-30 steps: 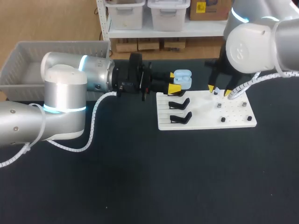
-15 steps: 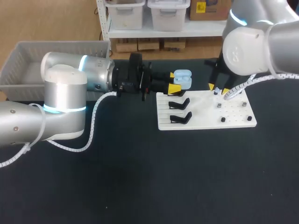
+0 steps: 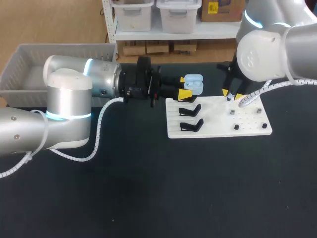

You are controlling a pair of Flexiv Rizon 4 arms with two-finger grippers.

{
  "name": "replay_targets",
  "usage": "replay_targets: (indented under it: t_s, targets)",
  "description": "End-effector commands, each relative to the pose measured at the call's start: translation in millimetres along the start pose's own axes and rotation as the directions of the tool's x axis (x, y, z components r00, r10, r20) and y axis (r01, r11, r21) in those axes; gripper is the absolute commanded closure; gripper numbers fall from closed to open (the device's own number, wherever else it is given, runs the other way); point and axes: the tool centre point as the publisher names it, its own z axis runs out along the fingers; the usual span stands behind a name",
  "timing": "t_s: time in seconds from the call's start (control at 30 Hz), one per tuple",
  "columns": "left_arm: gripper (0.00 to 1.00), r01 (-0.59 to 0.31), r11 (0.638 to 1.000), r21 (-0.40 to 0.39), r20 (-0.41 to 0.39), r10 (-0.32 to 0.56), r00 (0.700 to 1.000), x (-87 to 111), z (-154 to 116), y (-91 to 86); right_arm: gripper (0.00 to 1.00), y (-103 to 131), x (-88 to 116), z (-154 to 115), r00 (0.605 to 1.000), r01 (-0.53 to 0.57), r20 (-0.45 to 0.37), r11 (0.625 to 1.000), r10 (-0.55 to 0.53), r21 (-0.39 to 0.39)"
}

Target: Pick up each earbud case from the left stands, insert the matching earbuds, close the lid, and place the case in the box.

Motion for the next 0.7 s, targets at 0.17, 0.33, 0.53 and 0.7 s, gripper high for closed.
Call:
replay_targets:
  t_s: [0.17, 0.33, 0.53, 0.7]
  targets:
    - [1.00, -0.004, 1.000, -0.007, 0.002, 0.004, 1.000, 0.7, 0.3, -1.9, 0.73, 0.4, -1.5, 2.9, 1.000, -0.004, 0.003, 1.000, 0.004, 0.003]
    - [1.00, -0.004, 1.000, -0.007, 0.002, 0.004, 1.000, 0.7, 0.3, -1.9, 0.77, 0.4, -0.9, 3.0, 1.000, -0.004, 0.003, 1.000, 0.004, 0.005]
    - [1.00, -0.004, 1.000, -0.007, 0.002, 0.004, 1.000, 0.7, 0.3, -1.9, 1.00, -1.2, -3.1, 2.9, 1.000, -0.010, 0.000, 1.000, 0.010, 0.006]
    - [1.00, -0.004, 1.000, -0.007, 0.002, 0.004, 1.000, 0.7, 0.3, -1.9, 1.00, -2.9, -0.8, -1.0, 1.000, -0.012, -0.001, 1.000, 0.012, 0.009]
